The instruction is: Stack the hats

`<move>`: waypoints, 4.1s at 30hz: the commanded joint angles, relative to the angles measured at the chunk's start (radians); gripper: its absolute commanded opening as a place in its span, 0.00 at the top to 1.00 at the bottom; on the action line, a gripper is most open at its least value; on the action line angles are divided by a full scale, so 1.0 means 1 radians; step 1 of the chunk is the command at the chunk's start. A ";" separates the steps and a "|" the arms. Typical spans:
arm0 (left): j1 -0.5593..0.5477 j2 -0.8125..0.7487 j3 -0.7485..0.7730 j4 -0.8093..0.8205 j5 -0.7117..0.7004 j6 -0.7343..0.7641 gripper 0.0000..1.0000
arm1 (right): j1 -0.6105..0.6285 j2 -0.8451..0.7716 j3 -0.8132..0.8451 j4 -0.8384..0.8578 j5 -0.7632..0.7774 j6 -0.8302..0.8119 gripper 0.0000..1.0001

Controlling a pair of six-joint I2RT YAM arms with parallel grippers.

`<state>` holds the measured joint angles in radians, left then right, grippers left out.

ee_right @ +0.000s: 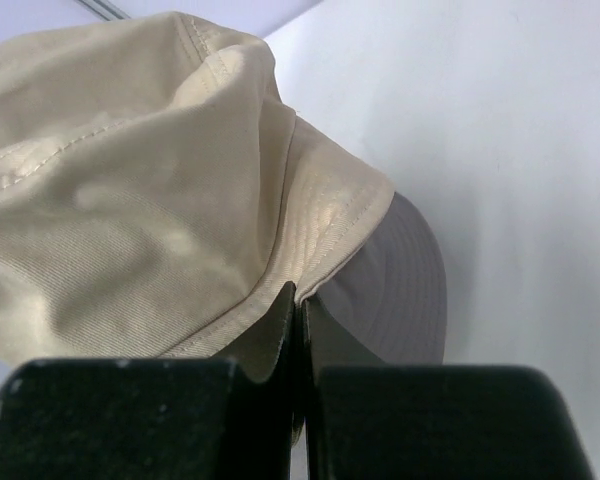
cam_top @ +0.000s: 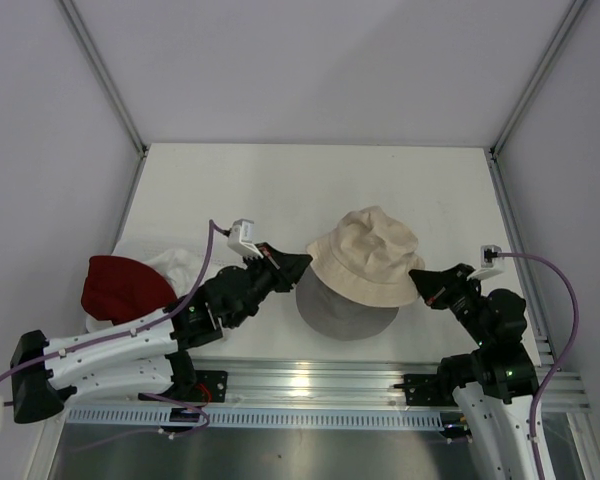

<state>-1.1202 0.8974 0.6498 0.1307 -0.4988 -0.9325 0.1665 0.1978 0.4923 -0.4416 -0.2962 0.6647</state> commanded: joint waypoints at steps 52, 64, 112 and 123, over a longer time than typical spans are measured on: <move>-0.256 0.173 -0.167 -0.411 -0.284 -0.348 0.99 | 0.025 0.124 -0.208 -0.128 -0.011 0.018 0.97; -0.286 -0.001 -0.171 -0.451 -0.343 -0.333 0.99 | 0.062 0.150 -0.063 -0.184 0.109 -0.002 0.04; 0.195 0.270 0.011 -0.267 0.395 -0.009 0.65 | 0.219 0.520 0.304 0.130 0.147 -0.119 0.01; 0.241 -0.012 0.094 -0.534 0.258 0.121 0.42 | 0.205 0.525 0.503 -0.146 0.667 -0.249 0.01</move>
<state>-0.9089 1.0145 0.6571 -0.2996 -0.1596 -0.8841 0.3790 0.7246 0.9146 -0.5083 0.1547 0.4778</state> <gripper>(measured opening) 0.501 0.993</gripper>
